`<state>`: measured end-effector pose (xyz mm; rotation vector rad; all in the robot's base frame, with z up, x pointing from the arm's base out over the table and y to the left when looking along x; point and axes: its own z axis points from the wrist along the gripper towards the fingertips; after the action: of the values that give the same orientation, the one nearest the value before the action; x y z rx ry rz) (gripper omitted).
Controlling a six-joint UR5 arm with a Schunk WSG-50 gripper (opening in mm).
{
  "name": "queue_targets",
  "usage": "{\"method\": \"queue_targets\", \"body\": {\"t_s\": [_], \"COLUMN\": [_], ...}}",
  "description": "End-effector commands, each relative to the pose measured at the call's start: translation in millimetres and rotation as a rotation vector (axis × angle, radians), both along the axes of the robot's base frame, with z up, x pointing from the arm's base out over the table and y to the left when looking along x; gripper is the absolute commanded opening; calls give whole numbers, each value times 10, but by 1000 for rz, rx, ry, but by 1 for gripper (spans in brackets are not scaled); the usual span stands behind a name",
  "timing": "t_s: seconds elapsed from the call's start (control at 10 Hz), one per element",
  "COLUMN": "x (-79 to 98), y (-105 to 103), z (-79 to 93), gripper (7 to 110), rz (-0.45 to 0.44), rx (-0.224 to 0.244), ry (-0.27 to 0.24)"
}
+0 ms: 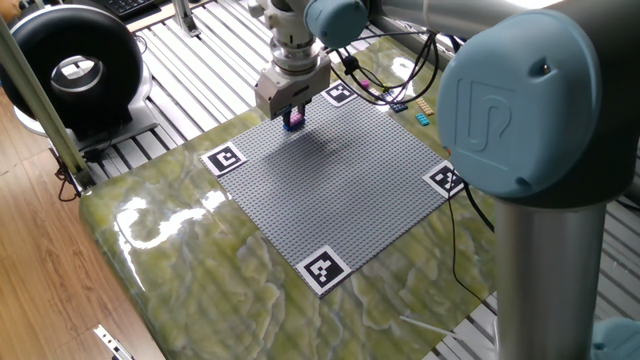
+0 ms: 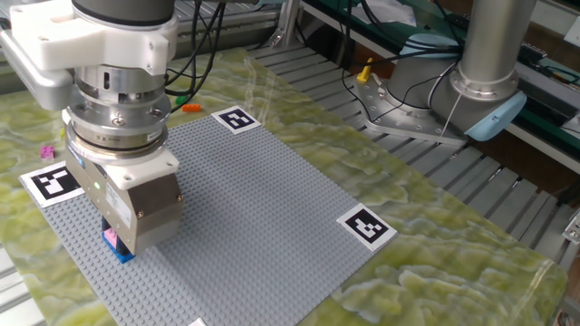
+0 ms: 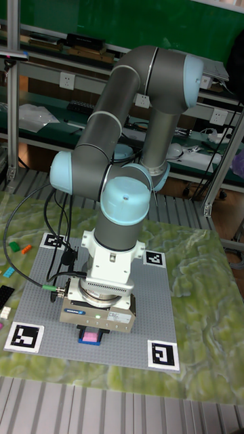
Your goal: Stack small Lego blocks one on top of the other
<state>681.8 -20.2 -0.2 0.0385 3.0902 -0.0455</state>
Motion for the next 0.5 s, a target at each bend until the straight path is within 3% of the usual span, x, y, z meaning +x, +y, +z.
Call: {"method": "queue_targets", "body": {"t_s": [0.0, 0.4], "x": [13, 18], "y": [15, 37], "z": [-7, -5], "gripper": [7, 7], "rz": [-10, -14], "rx": [12, 17], "ry": [-3, -4]}}
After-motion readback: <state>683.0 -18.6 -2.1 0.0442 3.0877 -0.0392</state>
